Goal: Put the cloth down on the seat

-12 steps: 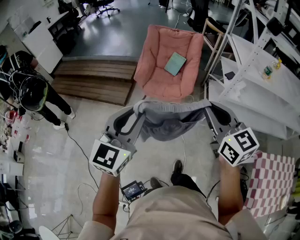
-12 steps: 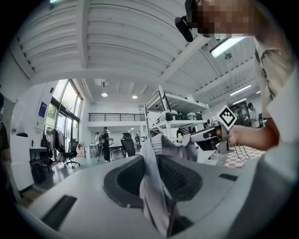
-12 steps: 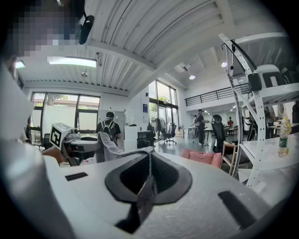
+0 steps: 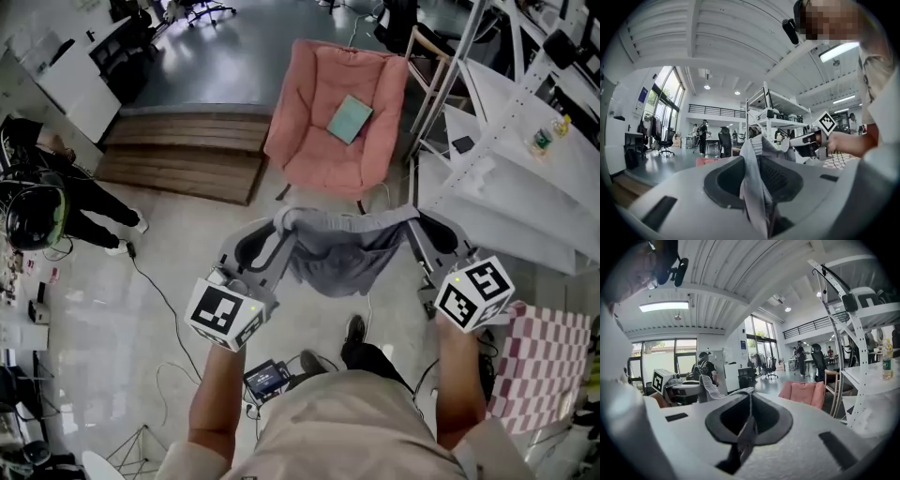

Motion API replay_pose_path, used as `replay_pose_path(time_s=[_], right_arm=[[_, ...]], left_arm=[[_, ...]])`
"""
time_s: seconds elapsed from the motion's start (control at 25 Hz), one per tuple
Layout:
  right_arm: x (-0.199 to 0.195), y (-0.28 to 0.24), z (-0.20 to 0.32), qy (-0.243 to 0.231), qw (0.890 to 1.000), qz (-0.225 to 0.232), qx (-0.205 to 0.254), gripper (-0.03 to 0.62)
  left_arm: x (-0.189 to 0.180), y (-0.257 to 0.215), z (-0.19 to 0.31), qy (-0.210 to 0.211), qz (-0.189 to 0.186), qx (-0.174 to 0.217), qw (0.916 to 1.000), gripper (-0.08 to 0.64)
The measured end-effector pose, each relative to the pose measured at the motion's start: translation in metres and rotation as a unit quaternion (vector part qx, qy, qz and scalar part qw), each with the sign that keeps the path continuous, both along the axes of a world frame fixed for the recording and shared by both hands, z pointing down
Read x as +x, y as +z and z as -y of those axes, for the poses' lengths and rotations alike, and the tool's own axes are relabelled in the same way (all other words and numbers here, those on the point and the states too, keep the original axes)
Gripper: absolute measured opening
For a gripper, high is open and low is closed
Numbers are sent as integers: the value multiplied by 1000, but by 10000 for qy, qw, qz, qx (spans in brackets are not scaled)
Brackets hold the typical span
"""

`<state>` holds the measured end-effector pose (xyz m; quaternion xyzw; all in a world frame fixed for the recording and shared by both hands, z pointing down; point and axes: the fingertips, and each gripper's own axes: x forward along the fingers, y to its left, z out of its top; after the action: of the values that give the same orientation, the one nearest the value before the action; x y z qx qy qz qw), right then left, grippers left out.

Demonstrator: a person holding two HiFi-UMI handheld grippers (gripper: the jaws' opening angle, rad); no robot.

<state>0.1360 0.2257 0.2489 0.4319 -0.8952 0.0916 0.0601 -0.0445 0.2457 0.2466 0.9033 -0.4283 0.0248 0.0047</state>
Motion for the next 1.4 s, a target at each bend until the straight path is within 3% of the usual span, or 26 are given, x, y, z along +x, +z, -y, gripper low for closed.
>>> replay_pose_path(time_s=[0.24,0.64,0.92,1.12,1.4], right_arm=[[-8,34,17,-174,9983,191,-527,5],[-3,54,79,-336,9958,315,-797,5],[10,46,128,-550,9948,329,-797,5],[9,30,168,-700,9957,289,-536,5],[-23,33,237,-61,9986,309,-417,5]], left_arm=[[7,35,17,188,-405,-442,9980,97],[38,83,70,378,-521,-1042,9925,97],[54,85,124,316,-416,-1060,9930,97],[49,71,160,186,-380,-794,9959,97],[-3,70,241,655,-273,-658,9953,97]])
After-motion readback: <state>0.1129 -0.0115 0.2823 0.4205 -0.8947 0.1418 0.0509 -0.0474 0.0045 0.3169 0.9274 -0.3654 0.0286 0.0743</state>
